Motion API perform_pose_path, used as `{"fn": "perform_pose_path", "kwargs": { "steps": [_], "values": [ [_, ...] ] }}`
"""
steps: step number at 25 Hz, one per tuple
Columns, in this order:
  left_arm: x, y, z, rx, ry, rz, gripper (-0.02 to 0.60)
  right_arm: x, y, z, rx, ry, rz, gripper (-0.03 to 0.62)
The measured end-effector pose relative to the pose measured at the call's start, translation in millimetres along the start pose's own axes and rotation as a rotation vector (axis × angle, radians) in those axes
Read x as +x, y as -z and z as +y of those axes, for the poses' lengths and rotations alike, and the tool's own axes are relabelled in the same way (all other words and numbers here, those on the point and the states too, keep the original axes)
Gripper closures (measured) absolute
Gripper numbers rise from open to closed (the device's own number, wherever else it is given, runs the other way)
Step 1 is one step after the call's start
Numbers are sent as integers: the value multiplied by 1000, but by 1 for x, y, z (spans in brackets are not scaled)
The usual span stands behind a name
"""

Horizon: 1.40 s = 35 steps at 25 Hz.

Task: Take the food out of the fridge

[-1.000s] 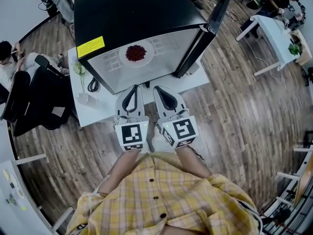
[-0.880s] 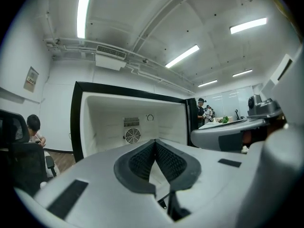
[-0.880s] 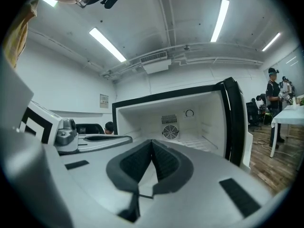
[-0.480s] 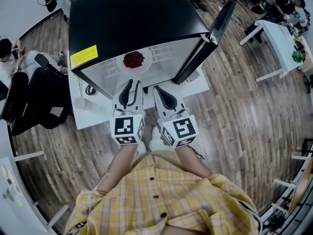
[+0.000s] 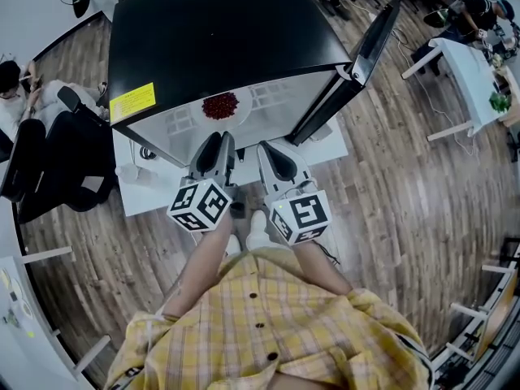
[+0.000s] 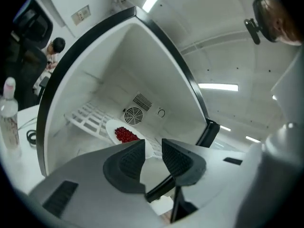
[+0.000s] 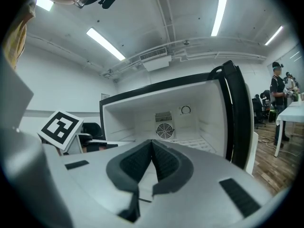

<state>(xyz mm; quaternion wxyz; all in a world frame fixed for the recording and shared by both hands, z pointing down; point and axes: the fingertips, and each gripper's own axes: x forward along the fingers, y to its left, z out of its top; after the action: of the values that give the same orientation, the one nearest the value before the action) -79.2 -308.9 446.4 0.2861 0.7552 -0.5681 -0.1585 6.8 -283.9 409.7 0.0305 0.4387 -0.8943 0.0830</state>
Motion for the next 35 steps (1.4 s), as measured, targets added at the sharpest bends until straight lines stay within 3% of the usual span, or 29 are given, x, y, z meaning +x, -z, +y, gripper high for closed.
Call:
{"fn": "perform_pose_path", "kwargs": {
  "steps": [4,9,15,22,26,31,35],
  "values": [
    [8,14,17,-273,-10,4,479,1,1,-7,5,-5,3,586],
    [11,18,40,-586,-37,-69,479,4,3,-14,25,-9,8,586],
    [22,20,47,-804,-30,-147,439,7,3,-19,32,-12,7,586],
    [34,23,55,-856,-60,-158,447,10,4,-24,54,-19,11,586],
    [37,25,59,-890,-73,-165,513,11,4,-27,58,-17,7,586],
    [40,26,63,-936,-93,-166,551,13,3,-22,57,-19,9,586],
    [38,26,59,-930,-103,-142,569,10,0,-25,57,-5,3,586]
  ]
}}
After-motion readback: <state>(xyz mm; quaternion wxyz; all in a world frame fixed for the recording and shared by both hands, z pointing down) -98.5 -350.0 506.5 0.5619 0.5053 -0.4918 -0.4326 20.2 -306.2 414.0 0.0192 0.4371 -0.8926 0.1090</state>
